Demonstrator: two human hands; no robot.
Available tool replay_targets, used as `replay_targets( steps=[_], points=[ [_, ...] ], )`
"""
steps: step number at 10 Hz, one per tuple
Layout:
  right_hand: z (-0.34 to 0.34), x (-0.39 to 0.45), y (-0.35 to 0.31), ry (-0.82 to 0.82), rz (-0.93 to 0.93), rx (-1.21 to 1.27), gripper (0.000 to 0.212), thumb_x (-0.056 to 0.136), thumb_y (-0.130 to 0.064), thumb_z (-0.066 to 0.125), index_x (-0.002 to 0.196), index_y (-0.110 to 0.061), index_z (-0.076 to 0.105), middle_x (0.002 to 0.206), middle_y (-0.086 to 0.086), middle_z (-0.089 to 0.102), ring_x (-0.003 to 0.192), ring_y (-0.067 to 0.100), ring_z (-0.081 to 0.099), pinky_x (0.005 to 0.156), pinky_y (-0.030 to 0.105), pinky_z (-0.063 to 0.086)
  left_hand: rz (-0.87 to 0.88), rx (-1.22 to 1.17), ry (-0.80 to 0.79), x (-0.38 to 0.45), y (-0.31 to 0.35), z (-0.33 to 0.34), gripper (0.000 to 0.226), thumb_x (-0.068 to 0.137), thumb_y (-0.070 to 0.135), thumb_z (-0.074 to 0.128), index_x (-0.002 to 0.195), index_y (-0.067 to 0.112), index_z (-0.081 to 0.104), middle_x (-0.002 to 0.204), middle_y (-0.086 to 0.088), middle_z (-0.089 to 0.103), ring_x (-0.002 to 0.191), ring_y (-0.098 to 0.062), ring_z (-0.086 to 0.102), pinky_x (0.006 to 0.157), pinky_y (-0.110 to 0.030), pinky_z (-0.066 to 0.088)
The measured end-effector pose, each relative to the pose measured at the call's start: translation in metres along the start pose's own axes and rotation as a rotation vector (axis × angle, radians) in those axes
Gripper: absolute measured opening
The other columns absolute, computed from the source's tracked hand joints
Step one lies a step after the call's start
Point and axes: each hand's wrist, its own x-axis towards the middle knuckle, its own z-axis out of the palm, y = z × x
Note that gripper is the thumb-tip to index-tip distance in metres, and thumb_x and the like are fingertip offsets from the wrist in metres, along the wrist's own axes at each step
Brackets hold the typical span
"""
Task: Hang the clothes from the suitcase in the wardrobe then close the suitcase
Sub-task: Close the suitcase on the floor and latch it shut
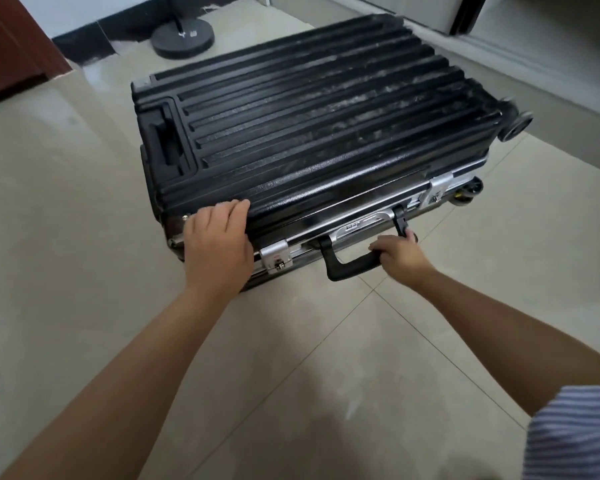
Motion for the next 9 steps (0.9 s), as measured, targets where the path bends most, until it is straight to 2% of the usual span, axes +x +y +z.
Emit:
replay_targets(
  steps=[1,2,3,4,5,6,7,8,9],
  points=[
    [-0.021,0.014,-0.006,0.347,0.148,0.263,0.026,0.088,0.000,0.044,0.100,0.003,0.066,0.105,0.021,0.066,0.100,0.034,0.057,0.089,0.027,0.037,0.009,-0.054,-0.059,0.022,0.000,-0.010,0.030,0.076,0.026,0.048,0.076,0.000,0.064,0.068,-0.014,0.059,0.061,-0.031,0.056,0.053,-0.032,0.045],
    [-0.039,0.031,-0.005,0.511,0.254,0.442,0.026,0.086,-0.001,0.044,0.101,0.003,0.065,0.098,0.017,0.064,0.096,0.029,0.057,0.071,0.023,0.035,0.112,-0.023,-0.170,0.041,0.001,-0.010,0.028,0.074,0.030,0.065,0.074,0.002,0.062,0.071,-0.015,0.060,0.066,-0.033,0.059,0.057,-0.036,0.047],
    [-0.042,0.043,0.003,0.646,0.364,0.568,0.025,0.086,-0.008,0.050,0.107,0.001,0.061,0.111,0.014,0.059,0.094,0.024,0.054,0.076,0.022,0.037,0.179,-0.044,-0.279,0.053,0.006,-0.006,0.041,0.067,0.028,0.080,0.095,0.002,0.064,0.102,-0.018,0.061,0.094,-0.040,0.057,0.079,-0.049,0.045],
    [-0.043,0.050,0.019,0.724,0.650,0.836,0.034,0.088,-0.017,0.053,0.118,-0.001,0.052,0.109,0.011,0.055,0.097,0.022,0.053,0.081,0.027,0.041,0.179,-0.085,-0.394,0.068,0.019,0.002,0.055,0.083,0.044,0.060,0.128,0.014,0.050,0.139,-0.010,0.041,0.130,-0.031,0.036,0.105,-0.049,0.024],
    [-0.041,0.051,0.035,0.506,0.827,1.221,0.033,0.093,-0.009,0.044,0.125,0.001,0.046,0.087,0.007,0.052,0.096,0.018,0.054,0.083,0.025,0.041,0.196,-0.076,-0.415,0.075,0.023,0.012,0.063,0.084,0.055,0.040,0.140,0.027,0.036,0.150,-0.005,0.027,0.140,-0.023,0.022,0.113,-0.047,0.011],
    [-0.040,0.052,0.037,0.386,0.750,1.354,0.039,0.094,0.002,0.035,0.133,0.009,0.037,0.073,-0.003,0.039,0.100,0.026,0.058,0.072,0.010,0.045,0.237,-0.055,-0.398,0.078,0.025,0.017,0.060,0.082,0.038,0.063,0.137,0.026,0.042,0.147,-0.011,0.035,0.138,-0.029,0.030,0.110,-0.052,0.017],
    [-0.036,0.060,0.042,0.449,0.772,1.458,0.042,0.094,0.001,0.033,0.135,0.006,0.035,0.074,-0.003,0.040,0.065,0.008,0.045,0.086,0.023,0.043,0.278,-0.025,-0.355,0.078,0.026,0.021,0.067,0.068,0.029,0.079,0.129,0.021,0.053,0.135,-0.017,0.050,0.126,-0.036,0.046,0.099,-0.059,0.030],
    [-0.030,0.068,0.046,0.454,0.799,1.436,0.043,0.094,0.000,0.034,0.137,0.001,0.034,0.075,-0.004,0.038,0.064,0.007,0.043,0.086,0.024,0.041,0.299,-0.009,-0.328,0.078,0.024,0.023,0.070,0.062,0.030,0.082,0.126,0.020,0.054,0.130,-0.018,0.054,0.120,-0.037,0.052,0.094,-0.060,0.036],
    [-0.023,0.070,0.048,0.455,0.763,1.343,0.042,0.094,0.000,0.035,0.136,0.001,0.035,0.075,-0.005,0.038,0.063,0.006,0.041,0.096,0.033,0.042,0.324,0.009,-0.316,0.077,0.022,0.024,0.072,0.061,0.031,0.082,0.126,0.022,0.051,0.128,-0.018,0.055,0.117,-0.036,0.054,0.092,-0.059,0.038]
  ],
)
